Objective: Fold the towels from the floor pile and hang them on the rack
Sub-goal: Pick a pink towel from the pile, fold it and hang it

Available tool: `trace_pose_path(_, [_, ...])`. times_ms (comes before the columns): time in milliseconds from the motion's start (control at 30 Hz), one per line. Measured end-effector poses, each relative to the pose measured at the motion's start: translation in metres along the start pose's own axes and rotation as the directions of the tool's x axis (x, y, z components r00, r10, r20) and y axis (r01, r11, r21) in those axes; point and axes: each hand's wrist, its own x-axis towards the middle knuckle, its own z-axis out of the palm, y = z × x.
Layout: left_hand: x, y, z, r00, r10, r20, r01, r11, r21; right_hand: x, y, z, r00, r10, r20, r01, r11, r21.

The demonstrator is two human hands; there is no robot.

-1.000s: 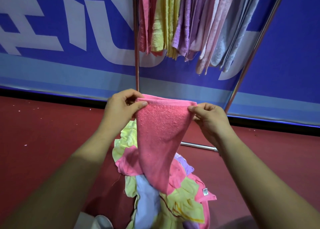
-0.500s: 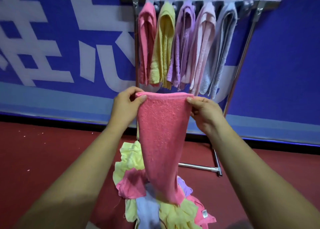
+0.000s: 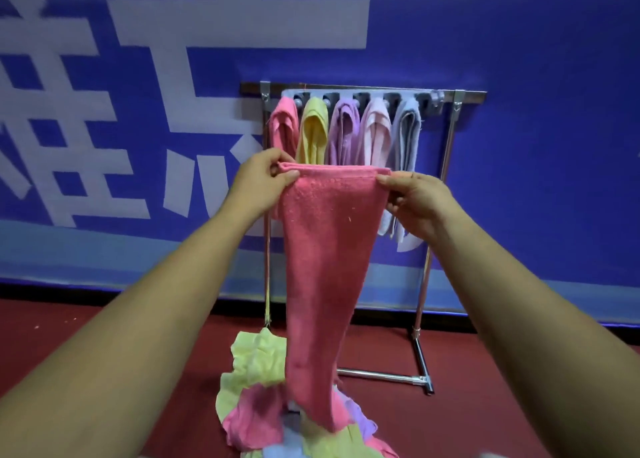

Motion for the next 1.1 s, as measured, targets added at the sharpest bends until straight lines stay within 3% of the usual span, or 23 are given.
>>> trace_pose_path(133, [0.002, 0.014, -0.003, 1.000, 0.020, -0.017, -0.021, 0.997, -0.072, -0.007, -0.009, 0.003, 0.997, 0.075, 0.017, -0.076, 0.996, 0.053])
trace_pose_path(300, [0.002, 0.020, -0.013, 0.998, 0.055, 0.006, -0.054, 0.997, -0.061, -0.008, -0.014, -0.003, 0.998, 0.061, -0.016, -0.061, 0.998, 0.027])
trace_pose_path(400, [0.001, 0.024, -0.016, 0.997, 0.069, 0.030, -0.068, 0.997, -0.040, -0.008, -0.018, -0.005, 0.996, 0.058, -0.064, -0.066, 0.989, -0.130])
trace_pose_path(467, [-0.001, 0.029, -0.019, 0.985, 0.119, 0.126, -0.122, 0.992, 0.021, -0.007, -0.022, -0.007, 0.994, 0.029, -0.102, -0.053, 0.970, -0.239])
trace_pose_path(600, [-0.009, 0.043, -0.027, 0.905, 0.184, 0.384, -0.236, 0.967, 0.093, -0.007, -0.028, -0.011, 0.995, 0.026, -0.100, -0.054, 0.956, -0.288])
trace_pose_path(733, [-0.017, 0.057, -0.033, 0.815, 0.222, 0.535, -0.130, 0.970, -0.205, -0.008, -0.029, -0.008, 0.997, 0.054, -0.047, -0.065, 0.953, -0.296])
trace_pose_path(833, [-0.020, 0.069, -0.034, 0.714, 0.270, 0.646, -0.191, 0.963, -0.191, -0.008, -0.031, -0.004, 0.997, 0.036, -0.063, -0.055, 0.948, -0.315])
trace_pose_path(1000, [-0.026, 0.090, -0.024, 0.552, 0.221, 0.804, -0.166, 0.974, -0.154, -0.007, -0.032, 0.000, 0.995, 0.004, -0.103, -0.041, 0.931, -0.363])
trace_pose_path(1100, [-0.027, 0.100, -0.017, 0.609, 0.252, 0.752, -0.425, 0.905, 0.040, -0.008, -0.033, -0.002, 0.993, 0.006, -0.114, -0.050, 0.920, -0.388])
